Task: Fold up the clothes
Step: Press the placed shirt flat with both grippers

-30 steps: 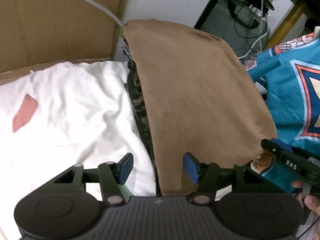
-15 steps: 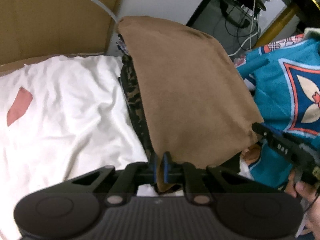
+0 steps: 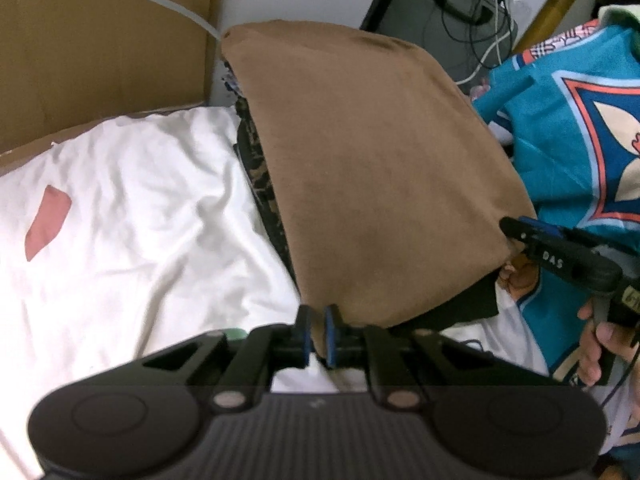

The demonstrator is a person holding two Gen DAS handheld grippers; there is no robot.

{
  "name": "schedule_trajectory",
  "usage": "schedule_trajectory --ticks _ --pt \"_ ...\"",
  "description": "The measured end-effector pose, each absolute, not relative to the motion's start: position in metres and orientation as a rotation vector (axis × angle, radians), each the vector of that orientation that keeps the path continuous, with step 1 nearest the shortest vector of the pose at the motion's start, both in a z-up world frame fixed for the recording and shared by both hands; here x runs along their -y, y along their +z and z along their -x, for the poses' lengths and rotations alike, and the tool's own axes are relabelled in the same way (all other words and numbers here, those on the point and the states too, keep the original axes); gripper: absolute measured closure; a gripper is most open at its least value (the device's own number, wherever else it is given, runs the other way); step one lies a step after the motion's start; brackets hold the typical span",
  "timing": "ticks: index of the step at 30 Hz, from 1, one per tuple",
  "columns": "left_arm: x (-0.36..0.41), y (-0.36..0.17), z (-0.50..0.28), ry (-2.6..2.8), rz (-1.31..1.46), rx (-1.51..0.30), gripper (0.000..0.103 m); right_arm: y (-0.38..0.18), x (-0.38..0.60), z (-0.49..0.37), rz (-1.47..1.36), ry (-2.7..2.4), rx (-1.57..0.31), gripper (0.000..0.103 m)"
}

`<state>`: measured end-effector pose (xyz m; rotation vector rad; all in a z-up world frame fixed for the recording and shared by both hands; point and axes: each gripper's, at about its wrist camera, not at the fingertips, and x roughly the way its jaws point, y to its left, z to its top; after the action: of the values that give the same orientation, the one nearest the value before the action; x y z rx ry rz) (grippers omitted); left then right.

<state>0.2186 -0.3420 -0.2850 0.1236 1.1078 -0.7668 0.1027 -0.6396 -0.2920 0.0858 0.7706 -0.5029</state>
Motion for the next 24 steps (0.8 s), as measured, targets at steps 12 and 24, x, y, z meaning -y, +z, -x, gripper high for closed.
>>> schedule_trajectory --ticks 12,24 --pt "0.331 -0.259 -0.209 -0.724 -0.176 -1.092 0.051 -0.271 0.618 -0.106 -0.092 -0.490 -0.753 0.055" --pt "0.315 -0.228 -0.199 -0.659 -0.170 -1.089 0.018 -0.246 0.589 -0.105 -0.183 -0.440 -0.755 0.004"
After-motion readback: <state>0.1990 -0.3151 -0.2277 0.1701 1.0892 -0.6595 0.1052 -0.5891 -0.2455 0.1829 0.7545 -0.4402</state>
